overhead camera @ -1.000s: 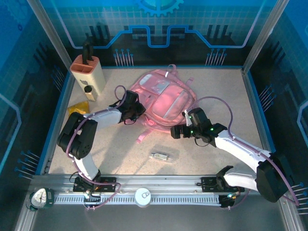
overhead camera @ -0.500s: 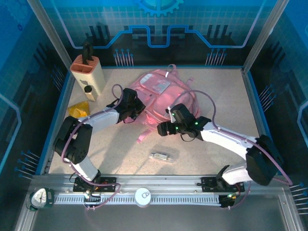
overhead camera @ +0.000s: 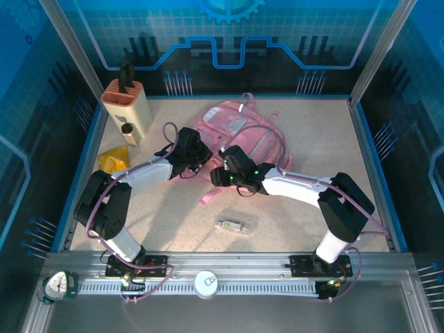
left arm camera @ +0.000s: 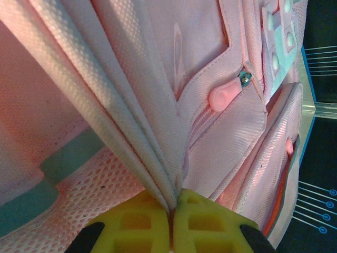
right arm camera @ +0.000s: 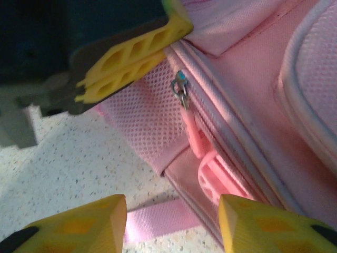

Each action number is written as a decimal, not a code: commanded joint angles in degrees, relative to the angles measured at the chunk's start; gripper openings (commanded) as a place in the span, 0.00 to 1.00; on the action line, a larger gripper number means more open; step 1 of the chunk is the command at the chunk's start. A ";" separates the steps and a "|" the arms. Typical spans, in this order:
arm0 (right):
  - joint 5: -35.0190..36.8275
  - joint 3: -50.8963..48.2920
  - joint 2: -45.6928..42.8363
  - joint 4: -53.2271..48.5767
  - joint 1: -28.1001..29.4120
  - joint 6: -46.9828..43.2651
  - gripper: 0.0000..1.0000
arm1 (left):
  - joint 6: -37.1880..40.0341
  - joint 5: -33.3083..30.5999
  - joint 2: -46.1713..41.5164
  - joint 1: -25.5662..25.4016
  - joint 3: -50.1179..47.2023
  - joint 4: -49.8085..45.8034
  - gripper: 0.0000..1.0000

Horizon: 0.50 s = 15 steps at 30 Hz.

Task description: Pack the student bag

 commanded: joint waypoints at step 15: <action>9.45 8.57 8.30 -2.27 0.26 -0.04 0.36 | -0.08 2.53 -3.29 -1.26 -0.66 3.00 0.00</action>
